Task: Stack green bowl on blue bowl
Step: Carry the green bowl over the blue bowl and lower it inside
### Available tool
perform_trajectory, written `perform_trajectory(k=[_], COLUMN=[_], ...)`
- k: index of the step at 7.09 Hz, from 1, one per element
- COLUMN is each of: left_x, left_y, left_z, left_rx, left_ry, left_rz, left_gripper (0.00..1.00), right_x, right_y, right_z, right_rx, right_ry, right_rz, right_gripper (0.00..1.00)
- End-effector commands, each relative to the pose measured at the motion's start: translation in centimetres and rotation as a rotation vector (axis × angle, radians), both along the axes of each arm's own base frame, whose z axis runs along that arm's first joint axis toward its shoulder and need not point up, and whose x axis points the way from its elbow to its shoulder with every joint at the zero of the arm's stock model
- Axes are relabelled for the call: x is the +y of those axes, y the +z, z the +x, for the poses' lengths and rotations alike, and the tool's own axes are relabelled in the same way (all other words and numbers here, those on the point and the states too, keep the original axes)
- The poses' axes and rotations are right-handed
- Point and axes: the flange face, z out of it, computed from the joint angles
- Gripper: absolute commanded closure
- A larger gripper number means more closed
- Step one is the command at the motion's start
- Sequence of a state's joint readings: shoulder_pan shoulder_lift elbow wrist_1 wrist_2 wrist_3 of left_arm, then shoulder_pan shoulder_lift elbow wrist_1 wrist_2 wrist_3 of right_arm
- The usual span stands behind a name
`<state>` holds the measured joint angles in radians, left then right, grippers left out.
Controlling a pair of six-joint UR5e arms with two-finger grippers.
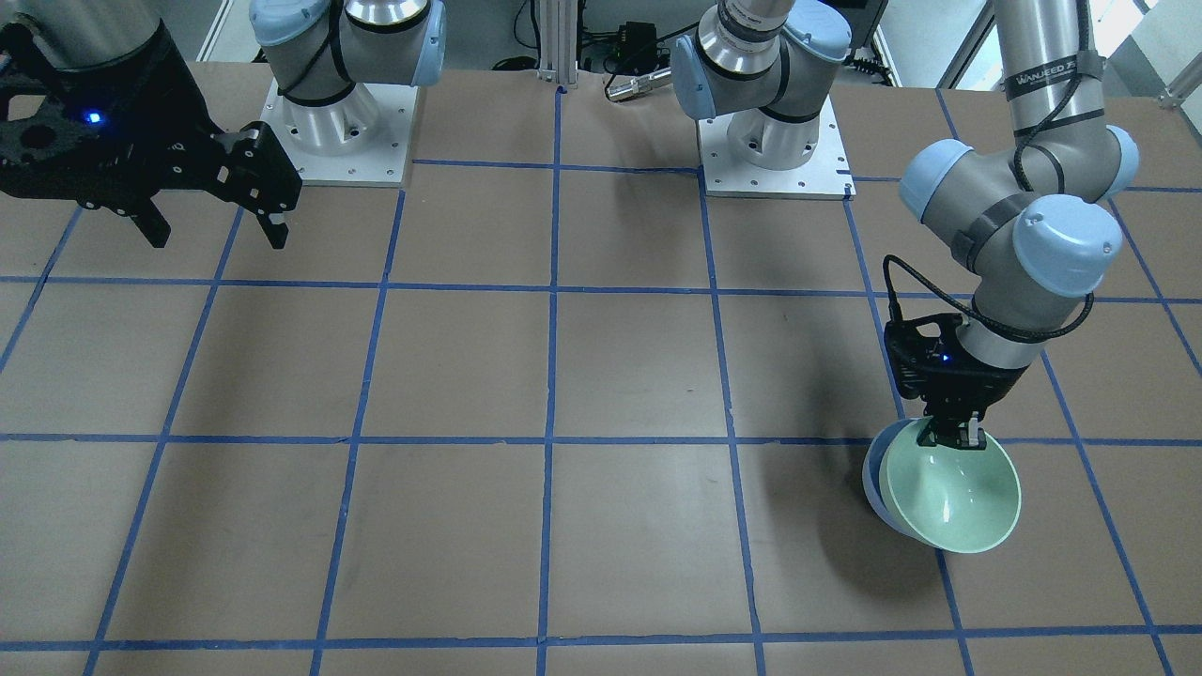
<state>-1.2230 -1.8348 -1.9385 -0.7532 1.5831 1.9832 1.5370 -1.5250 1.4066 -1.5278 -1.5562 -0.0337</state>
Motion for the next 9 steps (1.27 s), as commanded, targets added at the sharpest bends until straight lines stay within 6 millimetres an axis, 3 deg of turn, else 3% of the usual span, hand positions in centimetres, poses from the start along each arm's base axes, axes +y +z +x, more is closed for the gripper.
perform_trajectory(k=[1,7,8,9], left_x=[0.4,1.7,1.6,1.2], left_y=[-0.3,-1.8,-2.3,-1.2], left_z=[1.9,0.7,0.8,1.0], left_rx=[0.002,0.022,0.03,0.021], left_ry=[0.014,0.031,0.033,0.038], left_rz=[0.006,0.03,0.036,0.019], left_gripper=[1.0,1.0,0.12,0.0], right_x=[0.0,0.0,0.0,0.0], right_y=[0.0,0.1,0.0,0.0], right_z=[0.0,0.0,0.0,0.0], right_rx=[0.001,0.001,0.001,0.001], right_ry=[0.0,0.0,0.0,0.0], right_rz=[0.0,-0.001,0.0,0.0], right_gripper=[0.0,0.0,0.0,0.0])
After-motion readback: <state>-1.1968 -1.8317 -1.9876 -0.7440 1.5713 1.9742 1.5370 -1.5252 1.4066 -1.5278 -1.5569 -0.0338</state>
